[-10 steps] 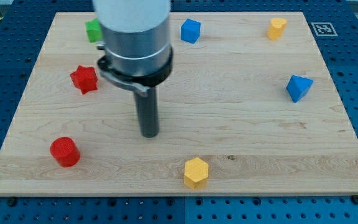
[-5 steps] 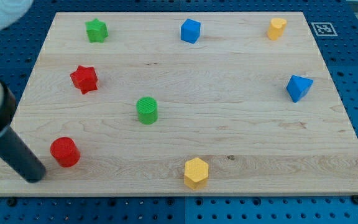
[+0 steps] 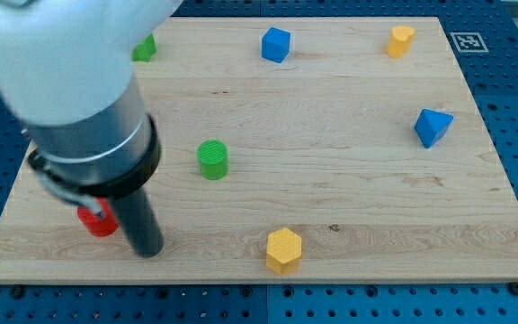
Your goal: Slide the red circle to the bottom left of the green circle
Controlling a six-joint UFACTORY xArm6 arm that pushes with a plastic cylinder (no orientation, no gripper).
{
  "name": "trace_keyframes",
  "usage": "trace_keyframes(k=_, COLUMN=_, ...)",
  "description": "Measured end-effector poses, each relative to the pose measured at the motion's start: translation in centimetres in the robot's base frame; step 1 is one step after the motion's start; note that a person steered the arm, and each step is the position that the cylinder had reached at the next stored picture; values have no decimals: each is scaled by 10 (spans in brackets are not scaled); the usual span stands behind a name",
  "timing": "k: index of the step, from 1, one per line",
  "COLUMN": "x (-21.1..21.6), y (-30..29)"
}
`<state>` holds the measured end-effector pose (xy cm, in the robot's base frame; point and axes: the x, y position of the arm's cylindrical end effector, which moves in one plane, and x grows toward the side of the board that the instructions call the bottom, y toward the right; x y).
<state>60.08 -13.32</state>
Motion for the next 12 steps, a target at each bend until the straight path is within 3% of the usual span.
trace_keyframes(k=1, x=5, y=-52)
trace_keyframes(k=2, x=-18, y=-77)
trace_keyframes(k=4, x=-57, y=14)
trace_keyframes(k=6, x=-66, y=-57)
trace_keyframes(k=8, x=-90, y=13)
trace_keyframes(k=10, x=-96, y=-61)
trace_keyframes(k=12, x=-188, y=-132)
